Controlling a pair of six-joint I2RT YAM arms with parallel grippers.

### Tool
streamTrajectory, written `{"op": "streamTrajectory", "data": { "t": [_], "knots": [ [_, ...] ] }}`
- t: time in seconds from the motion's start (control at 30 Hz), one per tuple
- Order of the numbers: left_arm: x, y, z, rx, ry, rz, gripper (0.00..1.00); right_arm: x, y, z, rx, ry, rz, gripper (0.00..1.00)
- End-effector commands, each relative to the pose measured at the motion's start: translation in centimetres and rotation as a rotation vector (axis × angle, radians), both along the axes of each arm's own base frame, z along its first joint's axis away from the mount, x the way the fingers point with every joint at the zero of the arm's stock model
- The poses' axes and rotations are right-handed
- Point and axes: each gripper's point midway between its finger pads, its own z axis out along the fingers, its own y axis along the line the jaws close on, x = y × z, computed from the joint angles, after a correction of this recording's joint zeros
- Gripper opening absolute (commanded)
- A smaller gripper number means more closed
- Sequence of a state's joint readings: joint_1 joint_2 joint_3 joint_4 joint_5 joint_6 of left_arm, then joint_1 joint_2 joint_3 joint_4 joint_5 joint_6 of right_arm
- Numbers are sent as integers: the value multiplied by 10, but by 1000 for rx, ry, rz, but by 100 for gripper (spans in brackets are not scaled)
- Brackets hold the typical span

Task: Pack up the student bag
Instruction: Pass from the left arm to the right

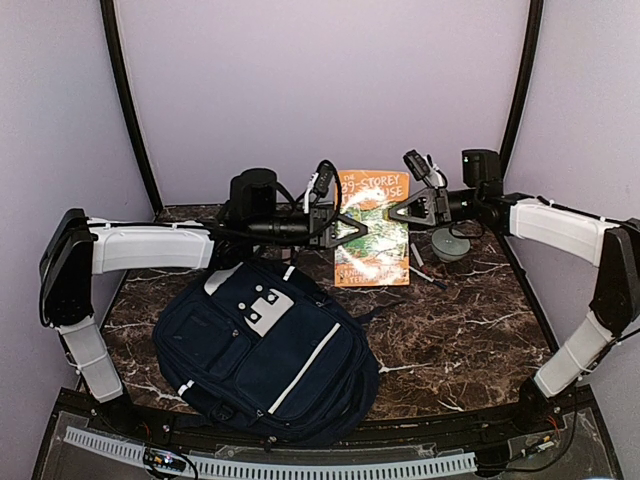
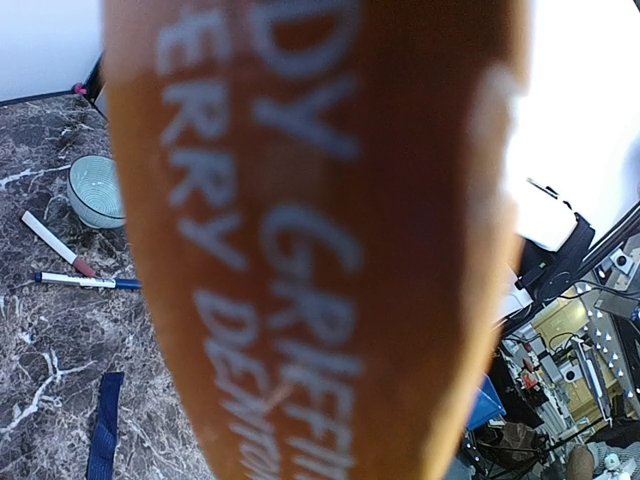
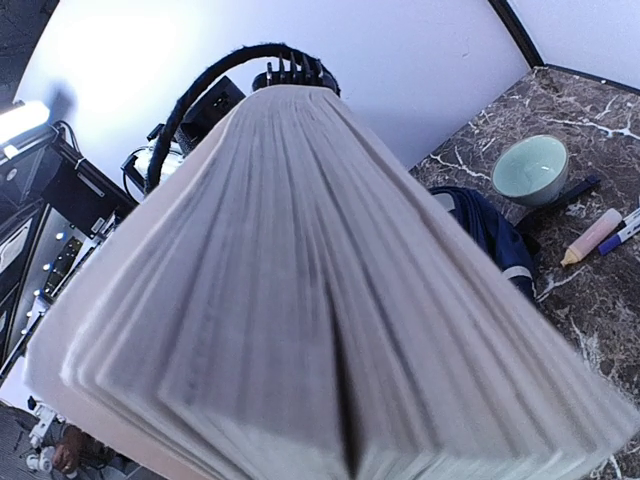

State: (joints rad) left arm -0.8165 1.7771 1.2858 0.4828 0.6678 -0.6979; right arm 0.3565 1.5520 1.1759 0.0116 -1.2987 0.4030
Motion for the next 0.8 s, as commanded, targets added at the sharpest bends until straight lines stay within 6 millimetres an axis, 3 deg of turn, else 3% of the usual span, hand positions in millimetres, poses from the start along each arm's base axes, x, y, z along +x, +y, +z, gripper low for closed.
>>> {"op": "streamTrajectory", "data": {
  "t": [0.0,0.07,0.23,0.3,0.4,0.57,0.67,0.77],
  "knots": [
    [-3,5,34,-86,-99,12,0,-4,-1,16,39,-10,10,52],
    [2,6,30,-72,-89,39,0,-4,-3,11,34,3,1,46],
    [8,4,17,-46,-64,56,0,1,-8,5,29,10,-33,15],
    [14,2,7,-1,-41,79,13,6,-13,3,27,14,-52,5],
    [28,5,-15,113,-15,150,33,15,-23,-1,19,5,-110,0],
    [40,27,-57,362,33,272,45,42,-54,-13,-25,7,-248,0],
    [21,38,-89,539,64,250,49,57,-78,-25,-96,-25,-354,0],
    [-13,38,-110,651,37,167,50,73,-102,-46,-239,-96,-503,0]
  ]
}}
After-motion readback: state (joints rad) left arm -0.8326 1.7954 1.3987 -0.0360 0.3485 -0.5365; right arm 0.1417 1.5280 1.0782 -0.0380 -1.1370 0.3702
